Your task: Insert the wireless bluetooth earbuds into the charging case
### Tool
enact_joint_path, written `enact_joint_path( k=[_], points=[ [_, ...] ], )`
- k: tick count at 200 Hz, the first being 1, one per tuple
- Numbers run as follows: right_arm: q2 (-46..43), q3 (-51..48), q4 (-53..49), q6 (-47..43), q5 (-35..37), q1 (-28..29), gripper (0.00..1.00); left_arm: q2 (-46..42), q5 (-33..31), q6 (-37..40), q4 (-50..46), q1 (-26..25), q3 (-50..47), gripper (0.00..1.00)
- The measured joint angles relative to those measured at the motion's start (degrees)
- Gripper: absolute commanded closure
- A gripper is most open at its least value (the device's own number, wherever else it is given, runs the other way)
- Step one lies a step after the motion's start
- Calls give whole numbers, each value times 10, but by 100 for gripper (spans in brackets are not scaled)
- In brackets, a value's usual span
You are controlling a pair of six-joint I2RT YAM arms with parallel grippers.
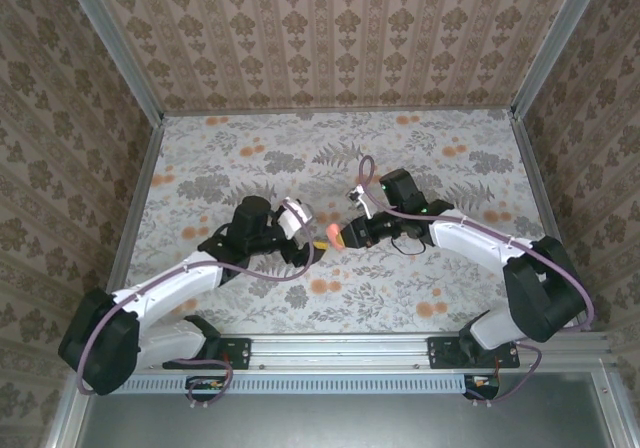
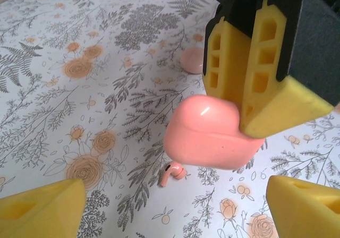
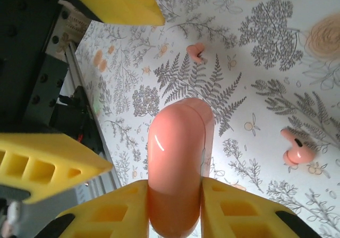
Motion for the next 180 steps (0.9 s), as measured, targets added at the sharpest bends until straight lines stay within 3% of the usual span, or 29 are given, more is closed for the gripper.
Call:
enact_joint_path(
  k=[88,180],
  points=[
    [-39,12,-74,-231,3,-5,77,5,146,-10,80,42,-22,15],
    [-48,30,-146,-441,3,-5,79,11,208,15,97,43,-30,19]
  ],
)
